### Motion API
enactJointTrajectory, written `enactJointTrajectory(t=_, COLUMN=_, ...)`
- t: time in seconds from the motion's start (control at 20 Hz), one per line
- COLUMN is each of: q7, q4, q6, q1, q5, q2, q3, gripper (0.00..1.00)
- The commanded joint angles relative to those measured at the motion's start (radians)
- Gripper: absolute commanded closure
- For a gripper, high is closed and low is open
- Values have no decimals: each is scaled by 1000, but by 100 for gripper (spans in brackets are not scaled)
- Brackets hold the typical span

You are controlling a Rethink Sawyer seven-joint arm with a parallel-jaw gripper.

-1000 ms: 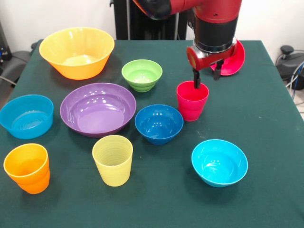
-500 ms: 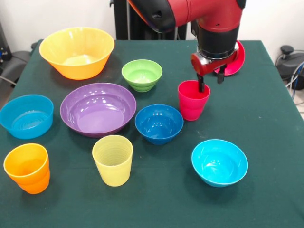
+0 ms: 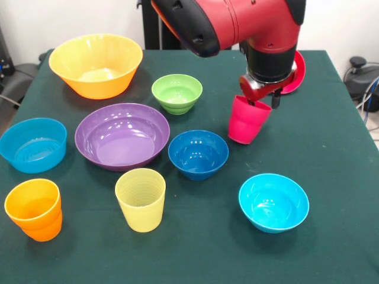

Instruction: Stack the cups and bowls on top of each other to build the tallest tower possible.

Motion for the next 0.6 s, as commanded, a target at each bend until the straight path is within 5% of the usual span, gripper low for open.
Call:
enactJointTrajectory(t=0.05, q7=-176, q4=-85, q6=-66, q1=25, q5=-100, q2=57, q3=-14, gripper=0)
enactJointTrajectory(t=0.6, q7=-157, q4=-69, q6=-49, q1=21, q5=-80, q2=49, q3=-13, gripper=0)
